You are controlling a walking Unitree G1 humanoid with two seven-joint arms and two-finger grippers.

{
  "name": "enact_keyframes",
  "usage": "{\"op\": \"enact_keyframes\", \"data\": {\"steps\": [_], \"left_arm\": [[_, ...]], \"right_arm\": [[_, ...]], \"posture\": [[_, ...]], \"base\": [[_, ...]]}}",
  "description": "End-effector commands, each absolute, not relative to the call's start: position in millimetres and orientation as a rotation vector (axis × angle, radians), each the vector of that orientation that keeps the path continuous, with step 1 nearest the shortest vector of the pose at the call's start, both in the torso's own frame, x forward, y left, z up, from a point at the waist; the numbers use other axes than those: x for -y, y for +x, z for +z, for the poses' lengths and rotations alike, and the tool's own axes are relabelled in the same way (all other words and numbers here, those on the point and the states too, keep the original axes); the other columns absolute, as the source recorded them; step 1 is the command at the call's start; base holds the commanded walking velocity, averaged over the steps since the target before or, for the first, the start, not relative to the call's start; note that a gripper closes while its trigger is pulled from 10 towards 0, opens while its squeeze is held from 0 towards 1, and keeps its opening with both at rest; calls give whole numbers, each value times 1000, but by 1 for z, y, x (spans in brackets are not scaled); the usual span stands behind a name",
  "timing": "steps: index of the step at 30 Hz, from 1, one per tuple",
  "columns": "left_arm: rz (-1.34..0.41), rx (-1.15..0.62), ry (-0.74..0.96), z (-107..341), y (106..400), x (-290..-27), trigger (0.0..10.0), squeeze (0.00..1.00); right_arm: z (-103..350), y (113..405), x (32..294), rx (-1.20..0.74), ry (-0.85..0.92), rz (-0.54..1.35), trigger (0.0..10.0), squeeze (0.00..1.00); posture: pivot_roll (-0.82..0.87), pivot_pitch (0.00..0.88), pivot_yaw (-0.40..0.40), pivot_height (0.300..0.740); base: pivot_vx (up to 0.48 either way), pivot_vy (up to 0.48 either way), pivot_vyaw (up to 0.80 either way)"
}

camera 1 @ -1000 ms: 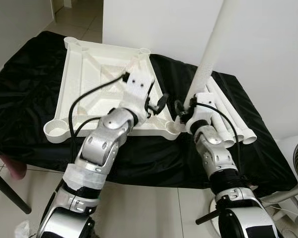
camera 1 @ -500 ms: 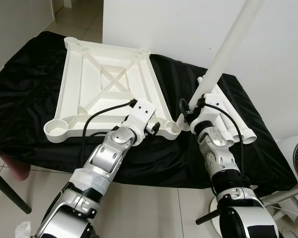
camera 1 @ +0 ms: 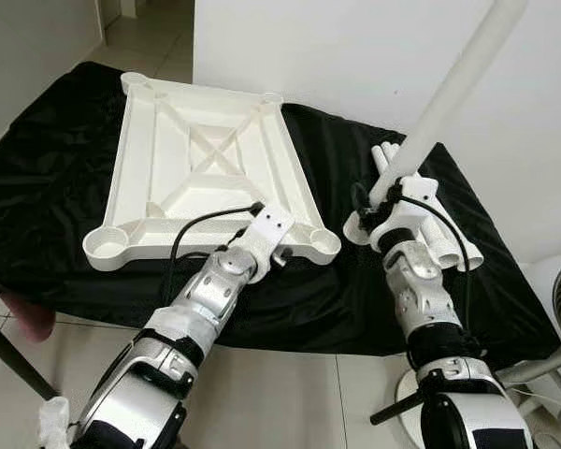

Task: Building children table

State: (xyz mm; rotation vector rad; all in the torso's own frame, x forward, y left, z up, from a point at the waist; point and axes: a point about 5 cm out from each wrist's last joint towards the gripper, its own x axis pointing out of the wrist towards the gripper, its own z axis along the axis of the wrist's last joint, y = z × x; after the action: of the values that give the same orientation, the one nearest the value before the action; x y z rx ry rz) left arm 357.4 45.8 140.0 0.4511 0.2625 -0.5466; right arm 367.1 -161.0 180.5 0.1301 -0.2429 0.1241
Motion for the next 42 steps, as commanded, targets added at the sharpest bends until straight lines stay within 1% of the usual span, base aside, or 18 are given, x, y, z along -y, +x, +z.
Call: {"op": "enact_keyframes", "data": {"steps": [1,5,7,8,10,11,12,14,16,17,19,20,22,26,28,35,39,42], "left_arm": [[-573,-272,496,134,356,-40,10000,0],[-598,-285,554,130,359,-40,10000,0],[-668,-297,571,128,357,-39,10000,0],[-668,-297,571,128,357,-39,10000,0],[-777,-301,590,127,353,-41,10000,0],[-777,-301,590,127,353,-41,10000,0],[-896,-292,611,129,348,-46,10000,0],[-986,-271,624,133,343,-51,10000,0],[-1028,-250,631,137,341,-53,10000,0],[-1090,-228,633,141,336,-57,10000,0],[-1090,-228,633,141,336,-57,10000,0],[-1134,-215,637,143,332,-59,10000,0],[-1203,-235,669,141,324,-69,10000,0],[-1246,-293,685,134,316,-83,10000,0],[-1249,-302,677,134,314,-85,10000,0],[-1224,-282,679,140,315,-97,10000,0],[-1211,-263,672,143,317,-96,10000,0],[-1169,-189,563,161,326,-88,10000,0]], "right_arm": [[186,366,170,277,127,92,10000,0],[187,366,172,283,124,83,10000,0],[188,366,173,283,120,79,10000,0],[188,366,173,283,120,79,10000,0],[187,366,174,282,117,75,10000,0],[187,366,174,282,117,75,10000,0],[187,366,176,280,112,70,10000,0],[187,366,177,279,110,69,10000,0],[188,366,177,278,108,69,10000,0],[187,366,177,277,107,70,10000,0],[187,366,177,277,107,70,10000,0],[187,367,177,276,107,70,10000,0],[185,367,176,271,107,72,10000,0],[184,366,176,268,103,74,10000,0],[184,366,177,266,102,74,10000,0],[182,364,179,264,96,64,10000,0],[182,363,179,265,95,64,10000,0],[182,361,179,280,103,60,10000,0]], "posture": [[162,14,-151,740],[157,12,-146,740],[153,12,-144,740],[153,12,-144,740],[154,13,-141,740],[154,13,-141,740],[156,13,-141,740],[159,14,-140,740],[159,14,-140,740],[162,14,-139,740],[162,14,-139,740],[162,14,-139,740],[165,14,-140,740],[158,11,-139,740],[158,11,-139,740],[138,1,-125,740],[132,0,-120,740],[122,2,-113,740]], "base": [[0,0,0],[0,0,0],[0,0,0],[0,0,0],[0,0,0],[0,0,0],[0,0,0],[0,0,0],[0,0,0],[0,0,0],[0,0,0],[0,0,0],[0,0,0],[0,0,0],[0,0,0],[0,0,0],[0,0,0],[0,0,0]]}}
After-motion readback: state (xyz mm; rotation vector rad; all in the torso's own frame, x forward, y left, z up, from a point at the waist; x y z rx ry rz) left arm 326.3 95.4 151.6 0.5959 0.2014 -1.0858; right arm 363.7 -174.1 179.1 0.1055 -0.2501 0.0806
